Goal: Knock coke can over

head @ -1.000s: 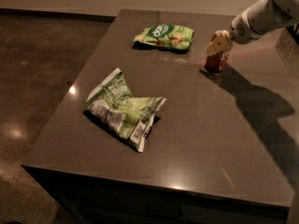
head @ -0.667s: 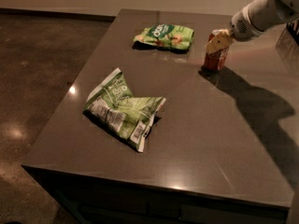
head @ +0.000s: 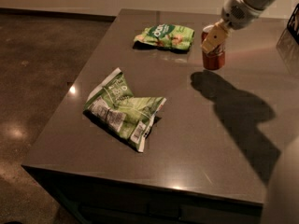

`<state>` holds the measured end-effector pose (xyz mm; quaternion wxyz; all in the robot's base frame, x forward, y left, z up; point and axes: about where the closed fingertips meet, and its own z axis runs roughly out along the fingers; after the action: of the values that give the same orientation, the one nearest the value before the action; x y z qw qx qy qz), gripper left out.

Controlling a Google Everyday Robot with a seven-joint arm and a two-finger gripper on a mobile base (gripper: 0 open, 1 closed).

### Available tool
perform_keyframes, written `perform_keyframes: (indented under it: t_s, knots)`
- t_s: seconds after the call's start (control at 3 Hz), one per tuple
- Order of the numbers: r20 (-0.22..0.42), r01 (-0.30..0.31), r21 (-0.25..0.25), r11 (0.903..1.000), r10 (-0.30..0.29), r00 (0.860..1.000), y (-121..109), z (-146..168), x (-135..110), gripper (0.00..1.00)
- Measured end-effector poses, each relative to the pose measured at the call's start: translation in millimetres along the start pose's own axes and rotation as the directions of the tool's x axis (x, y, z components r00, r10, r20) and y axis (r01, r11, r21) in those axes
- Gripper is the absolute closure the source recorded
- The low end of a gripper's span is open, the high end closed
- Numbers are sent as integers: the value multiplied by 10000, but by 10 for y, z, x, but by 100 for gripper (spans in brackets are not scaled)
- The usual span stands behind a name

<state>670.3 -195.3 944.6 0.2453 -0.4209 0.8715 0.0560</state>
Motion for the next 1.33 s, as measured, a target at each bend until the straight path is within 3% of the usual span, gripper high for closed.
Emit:
perform_keyframes:
  t_s: [0.33, 0.67, 1.0, 1.33]
  knots:
    - [-1830, 1299, -804, 9883, -1428, 9727, 361, 20, 82, 100]
    - [-3134, 2250, -1304, 9656, -2554, 9146, 595, 120, 158, 100]
    - [-4199, 2936, -1534, 9436, -3312, 8450, 740, 226, 269, 75]
    - [-4335, 3235, -1449, 9351, -3538, 8288, 832, 236, 340, 52]
